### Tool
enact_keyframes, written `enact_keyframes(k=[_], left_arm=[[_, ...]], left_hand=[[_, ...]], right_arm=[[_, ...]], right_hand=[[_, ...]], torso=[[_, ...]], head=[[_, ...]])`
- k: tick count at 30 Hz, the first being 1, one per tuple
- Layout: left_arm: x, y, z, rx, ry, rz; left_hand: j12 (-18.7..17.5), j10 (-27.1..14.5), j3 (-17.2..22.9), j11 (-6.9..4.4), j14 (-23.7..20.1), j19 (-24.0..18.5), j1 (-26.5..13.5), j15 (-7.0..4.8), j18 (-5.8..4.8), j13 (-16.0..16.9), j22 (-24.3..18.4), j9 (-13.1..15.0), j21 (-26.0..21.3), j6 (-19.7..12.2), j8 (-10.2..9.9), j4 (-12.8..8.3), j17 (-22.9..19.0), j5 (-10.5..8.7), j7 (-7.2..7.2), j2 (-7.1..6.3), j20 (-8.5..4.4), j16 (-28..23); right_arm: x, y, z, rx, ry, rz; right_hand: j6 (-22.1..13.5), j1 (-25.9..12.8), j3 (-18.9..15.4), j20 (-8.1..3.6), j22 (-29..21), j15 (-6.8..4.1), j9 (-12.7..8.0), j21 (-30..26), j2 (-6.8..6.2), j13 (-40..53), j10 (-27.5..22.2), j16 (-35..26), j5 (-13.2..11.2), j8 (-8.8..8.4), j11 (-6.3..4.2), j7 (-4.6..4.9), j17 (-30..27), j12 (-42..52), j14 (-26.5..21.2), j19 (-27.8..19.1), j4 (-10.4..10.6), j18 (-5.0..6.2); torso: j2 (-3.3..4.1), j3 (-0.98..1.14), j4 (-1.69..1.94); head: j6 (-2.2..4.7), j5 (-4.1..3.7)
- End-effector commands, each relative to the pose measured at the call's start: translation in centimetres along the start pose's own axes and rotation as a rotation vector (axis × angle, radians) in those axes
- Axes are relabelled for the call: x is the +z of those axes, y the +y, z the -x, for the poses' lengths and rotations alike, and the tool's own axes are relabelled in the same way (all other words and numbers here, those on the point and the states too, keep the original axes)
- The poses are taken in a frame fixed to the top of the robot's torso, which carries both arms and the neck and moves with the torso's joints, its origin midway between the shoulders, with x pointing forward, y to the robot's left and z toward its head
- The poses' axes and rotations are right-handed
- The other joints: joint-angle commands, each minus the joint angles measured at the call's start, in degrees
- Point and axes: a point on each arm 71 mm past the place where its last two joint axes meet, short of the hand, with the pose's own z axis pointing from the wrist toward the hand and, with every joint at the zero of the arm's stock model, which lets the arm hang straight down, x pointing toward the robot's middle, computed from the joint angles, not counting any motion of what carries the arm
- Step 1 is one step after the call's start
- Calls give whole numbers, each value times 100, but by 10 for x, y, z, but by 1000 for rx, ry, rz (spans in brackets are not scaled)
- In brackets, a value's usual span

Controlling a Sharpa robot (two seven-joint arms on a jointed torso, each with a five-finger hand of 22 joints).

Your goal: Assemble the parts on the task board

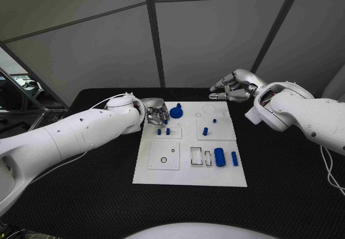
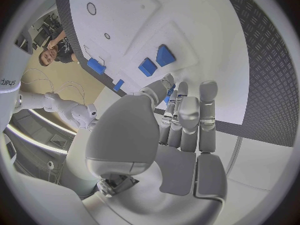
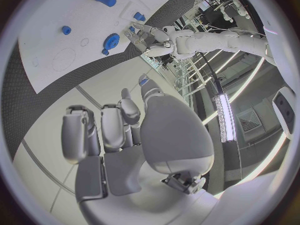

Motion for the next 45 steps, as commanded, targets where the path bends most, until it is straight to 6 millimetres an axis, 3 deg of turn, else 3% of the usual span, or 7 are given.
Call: enact_keyframes(k=[1,7,14,22,28,32,45], left_arm=[[0,1,1,0,-1,8],[-1,2,2,0,-7,14],[-4,8,5,0,-29,24],[-18,22,21,-90,-116,17],[-37,36,36,-331,-188,-16],[-50,45,44,-534,-235,-76],[-72,42,56,-1050,-359,-258]], left_hand=[[-30,-50,-4,-4,-8,-17,-22,11,-186,-6,-16,-16,-24,-66,-14,35,-18,-35,-14,-75,17,-13],[-41,-79,-9,5,-20,-26,-26,17,-184,-9,-29,-34,-47,-95,-9,45,-40,-35,-22,-97,21,-24],[-53,-128,-16,21,-45,-42,-21,30,-179,-12,-52,-70,-87,-163,-11,58,-89,-34,-29,-126,30,-52],[-50,-236,1,61,-408,-438,20,61,-63,-14,-481,-90,-698,-38,71,92,-796,-34,57,-150,57,-646],[-26,-254,143,92,-1086,-658,137,80,-71,-4,-571,-94,-927,138,136,59,-1893,243,137,-131,77,-1687],[-20,-273,229,131,-1343,-879,161,114,-75,-2,-627,-74,-1109,328,210,53,-2145,324,213,-89,98,-2070],[14,-229,186,145,-1439,-1036,50,159,-67,12,-716,-32,-1334,538,264,127,-2421,293,234,57,142,-2491]], right_arm=[[0,1,1,0,3,9],[0,0,1,-1,4,0],[1,-8,1,-56,30,-51],[0,-16,-3,-291,61,-59],[-1,-22,-17,-487,63,-38],[-2,-27,-27,-567,70,-41],[2,-33,-53,-632,120,-55]], right_hand=[[-34,-26,-8,-15,311,-21,5,-18,9,-17,-61,-15,13,-22,2,14,-8,-36,102,-41,18,67],[-45,-18,-6,-15,255,-21,6,-64,10,-316,-254,-58,15,-25,3,15,-52,-350,89,-70,15,79],[-2,240,192,-25,-202,-20,34,-454,31,-2466,-1359,-504,19,-11,12,35,-520,-2820,-22,-297,-50,180],[381,620,737,104,-96,89,92,-411,-180,-4371,-1262,-444,-35,16,180,103,-374,-4960,76,-193,-253,145],[504,646,1002,132,41,147,81,-317,-296,-5037,-1005,-332,-46,-24,212,99,-229,-5570,104,-132,-370,127],[486,625,1072,146,54,167,64,-312,-347,-5212,-966,-316,-46,-34,232,118,-211,-5728,106,-132,-410,127],[290,540,1119,210,-104,244,-22,-453,-488,-5528,-1163,-414,-48,-44,347,217,-331,-6042,61,-223,-510,166]], torso=[[0,0,1],[0,-1,1],[-2,-1,5],[-6,-2,9],[6,-1,-5],[2,-8,18],[9,-9,8]], head=[[-1,3],[2,2],[13,0],[62,-54],[179,-265],[213,-384],[187,-438]])
